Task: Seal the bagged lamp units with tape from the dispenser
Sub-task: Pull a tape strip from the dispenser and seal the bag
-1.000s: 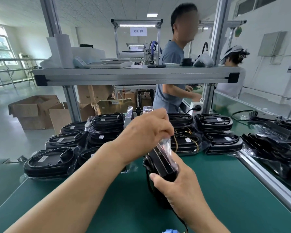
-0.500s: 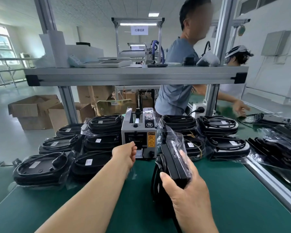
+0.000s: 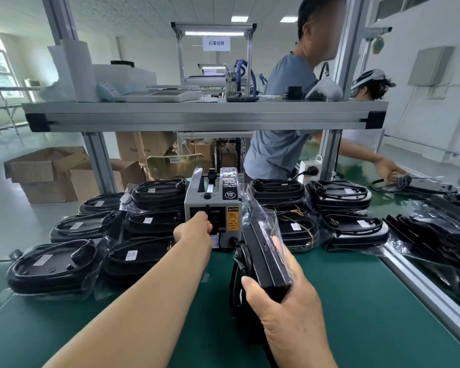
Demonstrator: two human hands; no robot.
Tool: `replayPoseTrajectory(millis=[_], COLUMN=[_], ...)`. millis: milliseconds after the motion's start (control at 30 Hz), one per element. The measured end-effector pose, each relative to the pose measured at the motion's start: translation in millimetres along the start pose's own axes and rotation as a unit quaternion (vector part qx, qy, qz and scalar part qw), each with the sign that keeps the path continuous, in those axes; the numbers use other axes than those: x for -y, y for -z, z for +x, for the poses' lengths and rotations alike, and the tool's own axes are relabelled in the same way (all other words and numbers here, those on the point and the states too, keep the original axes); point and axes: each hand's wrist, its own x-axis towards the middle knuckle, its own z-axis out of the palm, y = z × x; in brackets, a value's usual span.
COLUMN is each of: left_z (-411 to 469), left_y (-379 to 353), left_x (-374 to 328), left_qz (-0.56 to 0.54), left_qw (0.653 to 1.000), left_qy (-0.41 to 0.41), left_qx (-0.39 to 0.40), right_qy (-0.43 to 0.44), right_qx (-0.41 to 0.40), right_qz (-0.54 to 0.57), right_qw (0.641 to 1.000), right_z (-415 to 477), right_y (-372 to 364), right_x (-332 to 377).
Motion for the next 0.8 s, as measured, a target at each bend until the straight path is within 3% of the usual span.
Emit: replayPoseTrajectory(millis=[67,133,233,300,367,800], left_z=[-14,-39,-89,-122,-143,-153], left_y=[8,25,54,63,64,56], left_x=[-2,-7,-16,-22,-25,-24], left_qz=[0.023,0.081,0.148,0.224,0.256,0.334], left_qw=[0.999,0.986,0.931,0.889,0.871,0.858], left_qy=[-0.036,-0.075,-0.114,-0.139,-0.161,-0.18], left_qx=[0.021,0.128,0.315,0.374,0.387,0.347], right_qy=[0.003,0.009,0.021,0.038,0.047,0.08], right_qx=[-0.003,0.003,0.017,0.021,0.022,0.057], right_qz=[0.001,-0.001,-0.006,-0.014,-0.023,-0.026], right_qw=[1.0,1.0,1.0,0.999,0.998,0.995], right_z=[-2,-3,-7,-9,-11,-16], right_y=[3,7,9,8,7,6], right_x=[0,0,-1,-3,-4,-9])
